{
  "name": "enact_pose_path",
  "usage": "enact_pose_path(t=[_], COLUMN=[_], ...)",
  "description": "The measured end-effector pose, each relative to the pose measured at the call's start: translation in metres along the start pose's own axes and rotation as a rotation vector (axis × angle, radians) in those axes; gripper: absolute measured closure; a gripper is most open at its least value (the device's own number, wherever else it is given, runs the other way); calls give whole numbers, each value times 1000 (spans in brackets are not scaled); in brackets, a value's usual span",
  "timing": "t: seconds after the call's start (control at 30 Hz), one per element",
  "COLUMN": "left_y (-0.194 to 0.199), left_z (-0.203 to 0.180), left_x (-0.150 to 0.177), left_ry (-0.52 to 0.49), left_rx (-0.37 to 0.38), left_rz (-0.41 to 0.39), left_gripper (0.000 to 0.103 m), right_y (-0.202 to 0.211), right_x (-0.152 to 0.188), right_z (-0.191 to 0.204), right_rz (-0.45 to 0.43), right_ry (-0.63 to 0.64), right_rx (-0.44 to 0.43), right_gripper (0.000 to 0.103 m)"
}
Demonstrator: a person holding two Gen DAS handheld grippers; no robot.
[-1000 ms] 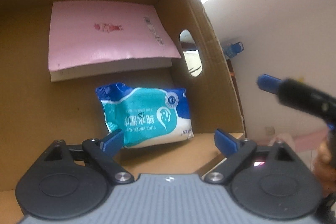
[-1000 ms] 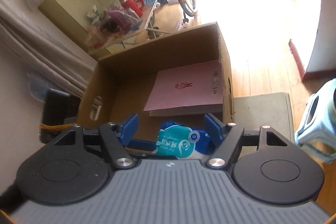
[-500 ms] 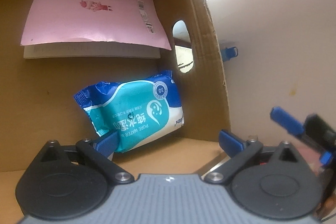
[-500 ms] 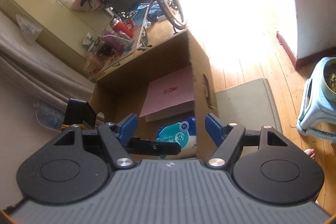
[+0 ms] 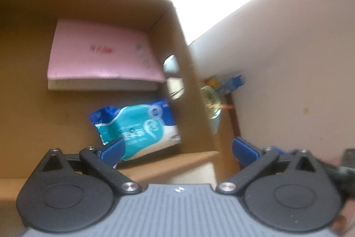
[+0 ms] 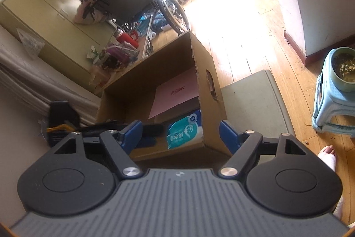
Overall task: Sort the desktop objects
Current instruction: 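Lower the wet-wipes pack into the box beside the pink book and open the left gripper, then withdraw the left tool and move the right tool toward the gold-lidded tin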
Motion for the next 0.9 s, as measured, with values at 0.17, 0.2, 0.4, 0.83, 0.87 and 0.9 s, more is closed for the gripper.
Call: enact_pose_path(t=[0.17,0.2,0.4,0.83,0.87,0.9], left_y=[70,85,143,106,102,98], left_z=[-44,-51,-57,4,10,17], left_x=[34,43,95,173,178,184], left_ry=[-181,-211,-278,-258,-242,-228], left_rx=[-13,-22,-136,-327,-337,-353], left_rz=[-165,-201,-331,-333,-323,-316], left_gripper=[0,0,0,0,0,0], right_y=[32,39,58,20,11,0], right_x=[25,31,65,103,109,116], right_z=[-5,-7,-3,103,107,113], right_rz=[-58,-72,-107,-175,-159,-137], right_ry=[12,14,85,450,486,522], right_rx=[7,7,49,-2,-13,-28], right_gripper=[11,9,3,1,1,1])
Point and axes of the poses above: each gripper's, at about its wrist camera, not at the fingertips, and y roughly against the way its jaws point, z to its left, x to its underside, the point moved 4 cm from there along -y, roughly the way its jaws point, and after that the axes turned 5 degrees about x, right-handed, at the moved point
